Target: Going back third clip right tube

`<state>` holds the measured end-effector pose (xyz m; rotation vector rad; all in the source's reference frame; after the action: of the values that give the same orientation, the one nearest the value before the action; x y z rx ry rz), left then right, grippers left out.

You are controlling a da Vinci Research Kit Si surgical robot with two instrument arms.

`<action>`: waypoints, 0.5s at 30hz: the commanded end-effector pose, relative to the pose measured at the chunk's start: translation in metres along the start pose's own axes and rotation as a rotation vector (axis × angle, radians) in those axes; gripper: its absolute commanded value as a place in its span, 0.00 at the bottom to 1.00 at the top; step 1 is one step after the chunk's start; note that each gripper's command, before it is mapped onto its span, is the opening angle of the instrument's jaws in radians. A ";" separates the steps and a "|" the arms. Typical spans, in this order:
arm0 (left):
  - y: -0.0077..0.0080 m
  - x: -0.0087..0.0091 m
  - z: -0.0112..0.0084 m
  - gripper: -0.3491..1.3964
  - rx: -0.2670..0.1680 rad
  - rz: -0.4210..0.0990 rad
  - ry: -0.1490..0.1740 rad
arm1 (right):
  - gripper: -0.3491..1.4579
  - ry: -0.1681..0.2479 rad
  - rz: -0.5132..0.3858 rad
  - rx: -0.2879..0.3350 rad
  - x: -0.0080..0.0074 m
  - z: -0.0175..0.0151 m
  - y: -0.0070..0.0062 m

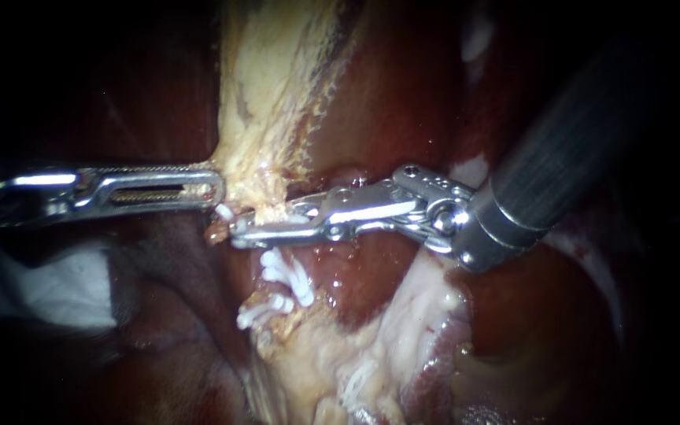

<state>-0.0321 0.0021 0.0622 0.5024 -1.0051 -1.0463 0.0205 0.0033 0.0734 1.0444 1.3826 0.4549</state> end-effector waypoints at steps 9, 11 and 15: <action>-0.0001 0.0000 -0.0001 0.00 0.000 0.000 0.000 | 0.21 -0.001 -0.002 -0.009 -0.0004 -0.0003 -0.0003; -0.0001 0.0000 -0.0001 0.00 0.000 0.000 0.000 | 0.33 0.006 -0.008 -0.028 -0.0004 -0.0004 -0.0004; -0.0001 0.0000 -0.0002 0.00 0.000 0.000 0.000 | 0.43 0.012 -0.037 -0.046 -0.0003 -0.0006 -0.0004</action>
<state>-0.0320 0.0020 0.0621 0.5031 -1.0058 -1.0458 0.0197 0.0032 0.0733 0.9669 1.3930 0.4706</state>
